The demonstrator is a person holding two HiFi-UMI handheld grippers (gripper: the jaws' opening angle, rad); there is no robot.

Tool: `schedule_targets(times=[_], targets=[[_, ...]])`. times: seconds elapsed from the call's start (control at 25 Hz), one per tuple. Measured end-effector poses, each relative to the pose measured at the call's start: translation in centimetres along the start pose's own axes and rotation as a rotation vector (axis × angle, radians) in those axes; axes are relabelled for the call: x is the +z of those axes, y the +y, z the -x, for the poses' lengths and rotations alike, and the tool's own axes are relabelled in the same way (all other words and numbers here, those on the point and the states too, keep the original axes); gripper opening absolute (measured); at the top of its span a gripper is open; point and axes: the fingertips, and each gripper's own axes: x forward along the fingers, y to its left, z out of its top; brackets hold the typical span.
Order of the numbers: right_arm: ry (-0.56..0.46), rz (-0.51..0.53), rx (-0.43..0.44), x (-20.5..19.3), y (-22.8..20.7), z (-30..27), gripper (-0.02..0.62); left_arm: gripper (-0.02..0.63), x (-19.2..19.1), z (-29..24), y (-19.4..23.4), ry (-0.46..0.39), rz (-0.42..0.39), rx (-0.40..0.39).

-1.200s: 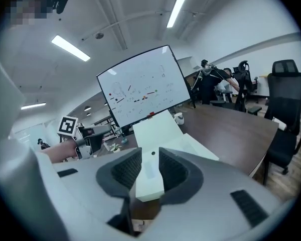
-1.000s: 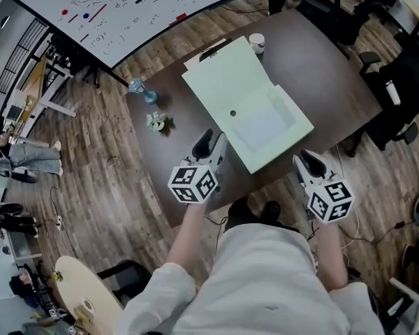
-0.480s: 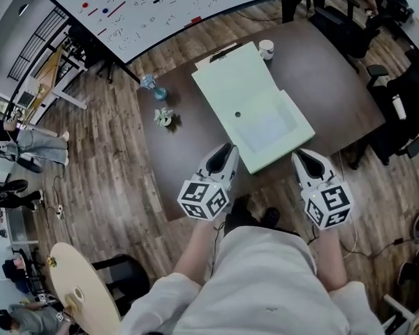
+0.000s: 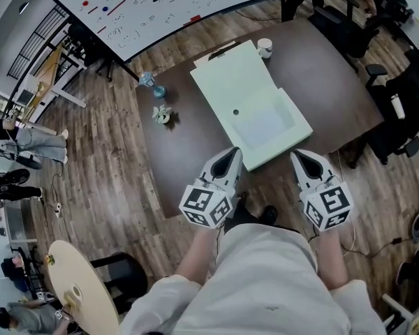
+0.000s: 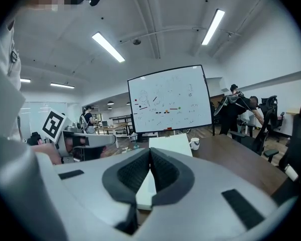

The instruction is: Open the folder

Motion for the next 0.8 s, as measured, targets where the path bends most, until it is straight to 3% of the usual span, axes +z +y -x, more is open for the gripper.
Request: schedule_targets(times=[0.8], targets=[[-0.013,-0.020,-0.015,-0.53,0.77,0.61,0.003,0.005,-0.13,0.27,-0.79,0.023,-0.041,-0.011]])
